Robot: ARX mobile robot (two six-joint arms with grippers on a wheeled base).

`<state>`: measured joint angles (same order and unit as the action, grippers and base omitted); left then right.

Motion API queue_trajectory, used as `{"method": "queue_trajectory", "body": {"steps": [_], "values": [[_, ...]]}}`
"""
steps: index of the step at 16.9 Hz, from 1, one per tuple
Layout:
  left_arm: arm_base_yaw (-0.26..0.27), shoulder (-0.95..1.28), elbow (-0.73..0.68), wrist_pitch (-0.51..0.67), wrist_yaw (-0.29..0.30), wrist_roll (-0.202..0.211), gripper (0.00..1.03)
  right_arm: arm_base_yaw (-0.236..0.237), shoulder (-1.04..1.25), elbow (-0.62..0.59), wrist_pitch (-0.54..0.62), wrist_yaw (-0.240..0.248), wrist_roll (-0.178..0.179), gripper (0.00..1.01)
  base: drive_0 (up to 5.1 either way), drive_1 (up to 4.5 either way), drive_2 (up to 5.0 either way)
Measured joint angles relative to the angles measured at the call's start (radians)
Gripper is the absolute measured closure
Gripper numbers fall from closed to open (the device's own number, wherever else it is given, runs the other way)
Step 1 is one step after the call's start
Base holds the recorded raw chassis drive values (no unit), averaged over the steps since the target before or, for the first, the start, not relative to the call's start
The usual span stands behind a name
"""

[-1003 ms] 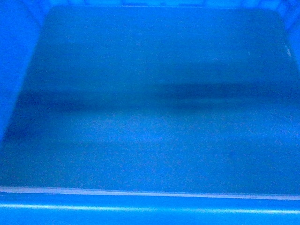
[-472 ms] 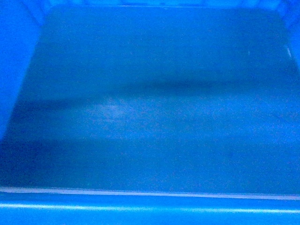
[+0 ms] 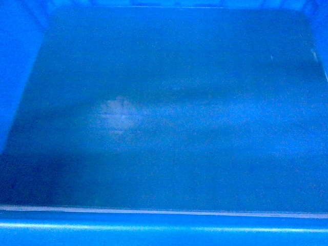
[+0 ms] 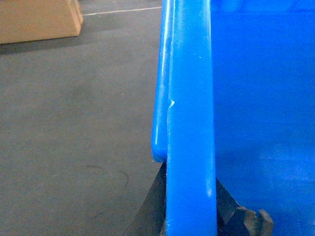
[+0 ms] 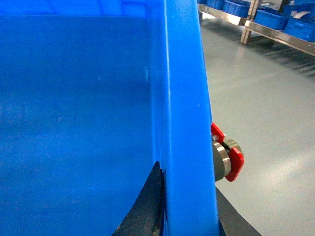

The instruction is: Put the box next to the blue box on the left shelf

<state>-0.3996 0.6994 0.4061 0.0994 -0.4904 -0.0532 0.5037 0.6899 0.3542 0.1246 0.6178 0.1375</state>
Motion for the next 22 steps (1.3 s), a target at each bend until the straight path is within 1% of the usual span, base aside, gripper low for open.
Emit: {"method": "queue_trajectory", "body": {"steps": [22], "values": [[0.000, 0.000, 0.000, 0.000, 0.000, 0.000, 0.93, 0.000, 0.000, 0.000, -0.001, 0.000, 0.000, 0.91, -1.3, -1.33, -1.3]]}}
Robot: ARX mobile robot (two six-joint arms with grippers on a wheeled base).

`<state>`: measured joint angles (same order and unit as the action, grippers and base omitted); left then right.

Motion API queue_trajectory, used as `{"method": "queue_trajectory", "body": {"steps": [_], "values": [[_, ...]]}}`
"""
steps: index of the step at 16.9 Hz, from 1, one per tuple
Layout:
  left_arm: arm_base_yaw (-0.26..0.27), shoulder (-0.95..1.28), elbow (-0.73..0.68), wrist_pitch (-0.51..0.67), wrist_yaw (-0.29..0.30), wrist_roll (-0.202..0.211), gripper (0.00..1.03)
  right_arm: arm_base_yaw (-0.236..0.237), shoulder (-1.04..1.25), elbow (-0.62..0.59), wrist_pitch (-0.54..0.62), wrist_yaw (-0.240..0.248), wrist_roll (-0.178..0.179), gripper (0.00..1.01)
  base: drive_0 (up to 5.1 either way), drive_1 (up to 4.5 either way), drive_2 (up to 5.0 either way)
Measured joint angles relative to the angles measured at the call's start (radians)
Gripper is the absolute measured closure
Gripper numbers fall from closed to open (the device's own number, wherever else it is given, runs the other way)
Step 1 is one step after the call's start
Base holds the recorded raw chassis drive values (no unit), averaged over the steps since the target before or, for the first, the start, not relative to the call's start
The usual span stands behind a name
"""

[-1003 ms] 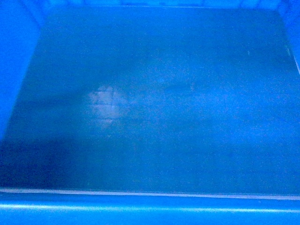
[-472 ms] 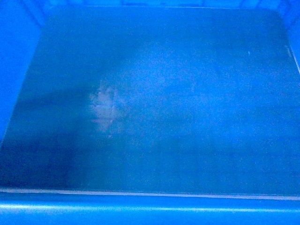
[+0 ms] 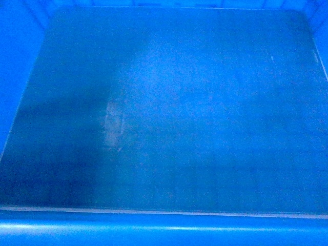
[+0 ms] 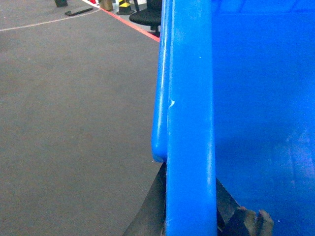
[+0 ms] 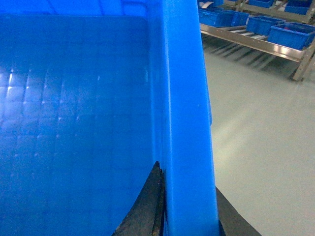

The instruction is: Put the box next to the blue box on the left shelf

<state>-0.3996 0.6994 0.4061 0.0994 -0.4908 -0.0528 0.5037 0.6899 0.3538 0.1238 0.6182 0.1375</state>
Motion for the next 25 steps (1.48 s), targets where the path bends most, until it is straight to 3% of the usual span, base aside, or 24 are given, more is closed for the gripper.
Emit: {"method": "queue_trajectory", "body": {"steps": [25], "values": [[0.000, 0.000, 0.000, 0.000, 0.000, 0.000, 0.93, 0.000, 0.000, 0.000, 0.000, 0.001, 0.000, 0.91, -1.3, -1.33, -1.3]]}}
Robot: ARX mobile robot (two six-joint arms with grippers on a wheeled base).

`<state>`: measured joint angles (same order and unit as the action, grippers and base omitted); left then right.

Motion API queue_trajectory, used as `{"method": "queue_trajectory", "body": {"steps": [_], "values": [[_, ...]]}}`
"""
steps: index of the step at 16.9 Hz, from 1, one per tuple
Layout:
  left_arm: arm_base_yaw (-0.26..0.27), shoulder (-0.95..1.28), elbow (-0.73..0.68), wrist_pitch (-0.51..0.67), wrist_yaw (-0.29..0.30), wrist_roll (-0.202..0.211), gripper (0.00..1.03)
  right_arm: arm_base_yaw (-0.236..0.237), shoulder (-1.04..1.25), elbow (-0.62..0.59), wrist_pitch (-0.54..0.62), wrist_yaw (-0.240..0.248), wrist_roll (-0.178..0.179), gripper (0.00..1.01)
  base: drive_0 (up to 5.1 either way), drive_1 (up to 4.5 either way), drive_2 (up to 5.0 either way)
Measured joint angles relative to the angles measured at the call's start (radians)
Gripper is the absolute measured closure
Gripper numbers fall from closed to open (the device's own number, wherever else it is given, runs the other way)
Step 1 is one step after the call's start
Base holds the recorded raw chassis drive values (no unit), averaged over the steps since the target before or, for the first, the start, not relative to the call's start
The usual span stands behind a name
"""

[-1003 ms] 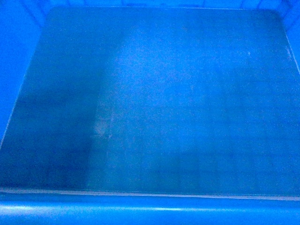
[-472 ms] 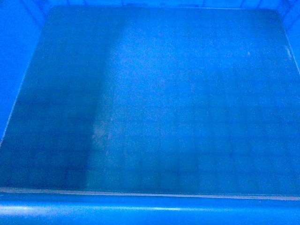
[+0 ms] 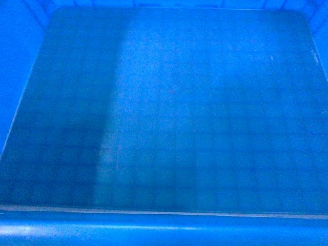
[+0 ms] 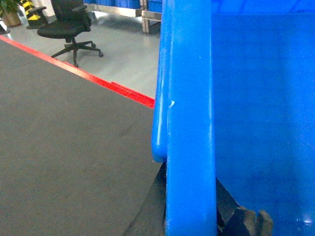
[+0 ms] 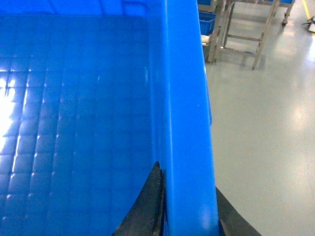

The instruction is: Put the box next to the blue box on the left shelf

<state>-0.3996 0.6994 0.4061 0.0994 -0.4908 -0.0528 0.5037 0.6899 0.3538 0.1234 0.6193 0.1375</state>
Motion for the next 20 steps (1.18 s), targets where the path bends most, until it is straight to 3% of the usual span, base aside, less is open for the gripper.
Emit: {"method": "queue_trajectory", "body": {"steps": [20], "values": [[0.000, 0.000, 0.000, 0.000, 0.000, 0.000, 0.93, 0.000, 0.000, 0.000, 0.000, 0.000, 0.000, 0.91, -1.3, -1.27, -1.3]]}}
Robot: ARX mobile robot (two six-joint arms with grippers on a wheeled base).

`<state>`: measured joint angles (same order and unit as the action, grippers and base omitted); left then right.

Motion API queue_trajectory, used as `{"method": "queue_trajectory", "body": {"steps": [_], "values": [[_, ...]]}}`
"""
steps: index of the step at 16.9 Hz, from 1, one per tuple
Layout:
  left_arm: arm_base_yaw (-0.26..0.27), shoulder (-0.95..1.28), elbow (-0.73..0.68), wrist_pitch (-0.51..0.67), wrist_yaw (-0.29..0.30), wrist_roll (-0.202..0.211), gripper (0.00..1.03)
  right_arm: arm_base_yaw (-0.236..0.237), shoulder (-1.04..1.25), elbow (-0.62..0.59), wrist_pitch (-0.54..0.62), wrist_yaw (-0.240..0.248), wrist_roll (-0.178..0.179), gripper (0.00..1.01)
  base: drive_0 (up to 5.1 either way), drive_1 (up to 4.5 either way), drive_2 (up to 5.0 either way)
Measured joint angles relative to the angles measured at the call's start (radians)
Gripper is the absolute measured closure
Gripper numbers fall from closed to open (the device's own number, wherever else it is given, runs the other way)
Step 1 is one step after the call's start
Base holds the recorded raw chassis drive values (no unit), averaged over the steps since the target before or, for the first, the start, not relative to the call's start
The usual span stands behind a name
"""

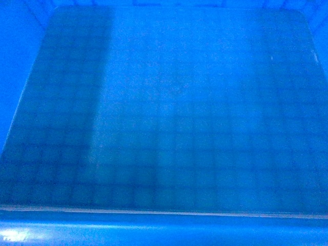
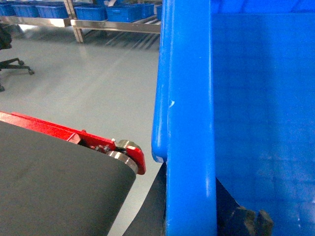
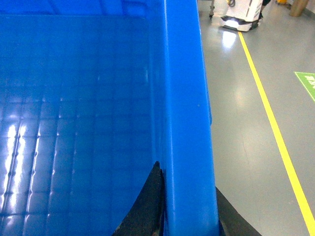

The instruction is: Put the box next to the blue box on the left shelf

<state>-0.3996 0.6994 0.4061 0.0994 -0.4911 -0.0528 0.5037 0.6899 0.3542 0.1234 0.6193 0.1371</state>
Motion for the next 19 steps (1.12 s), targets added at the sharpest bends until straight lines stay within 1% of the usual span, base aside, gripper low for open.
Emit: {"method": "queue_trajectory", "body": {"steps": [19], "values": [[0.000, 0.000, 0.000, 0.000, 0.000, 0.000, 0.93, 0.000, 0.000, 0.000, 0.000, 0.000, 0.000, 0.91, -1.2, -1.19, -1.2]]}}
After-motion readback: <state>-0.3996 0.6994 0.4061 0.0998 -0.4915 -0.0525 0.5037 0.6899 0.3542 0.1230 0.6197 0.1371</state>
